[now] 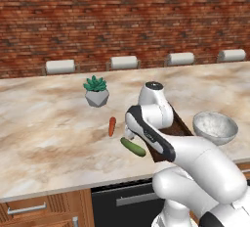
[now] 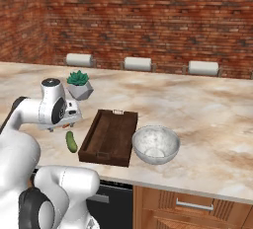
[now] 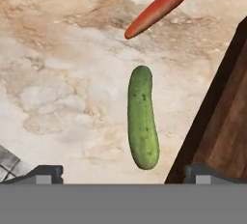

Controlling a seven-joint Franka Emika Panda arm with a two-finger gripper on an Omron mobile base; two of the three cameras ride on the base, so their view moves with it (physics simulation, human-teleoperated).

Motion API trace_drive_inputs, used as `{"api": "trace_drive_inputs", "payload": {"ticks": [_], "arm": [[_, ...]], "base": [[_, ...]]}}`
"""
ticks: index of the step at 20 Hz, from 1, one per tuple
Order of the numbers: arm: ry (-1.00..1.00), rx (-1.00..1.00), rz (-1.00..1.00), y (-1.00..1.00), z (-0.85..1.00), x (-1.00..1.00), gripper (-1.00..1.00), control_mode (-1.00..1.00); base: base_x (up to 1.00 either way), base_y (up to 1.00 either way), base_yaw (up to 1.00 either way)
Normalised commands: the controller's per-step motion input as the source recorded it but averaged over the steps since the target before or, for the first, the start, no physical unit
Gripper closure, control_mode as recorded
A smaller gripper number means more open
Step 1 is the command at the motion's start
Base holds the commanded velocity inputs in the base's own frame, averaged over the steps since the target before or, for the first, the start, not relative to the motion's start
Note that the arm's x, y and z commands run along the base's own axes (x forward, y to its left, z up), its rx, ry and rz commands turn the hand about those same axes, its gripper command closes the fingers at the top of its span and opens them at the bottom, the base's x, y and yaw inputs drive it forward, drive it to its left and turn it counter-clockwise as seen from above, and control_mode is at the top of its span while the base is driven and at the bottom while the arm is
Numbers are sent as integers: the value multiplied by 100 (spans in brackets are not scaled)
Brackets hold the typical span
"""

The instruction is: Place the two vegetables and bowl onto the tray for setting up a vegetable dip station.

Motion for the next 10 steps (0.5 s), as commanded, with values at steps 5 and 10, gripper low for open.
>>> {"api": "trace_drive_inputs", "payload": {"ticks": [5, 10], "arm": [[0, -1, 1, 25, -44, 30, -100, -100], [0, 0, 0, 6, -26, 39, -100, -100]], "base": [[0, 0, 0], [0, 0, 0]]}}
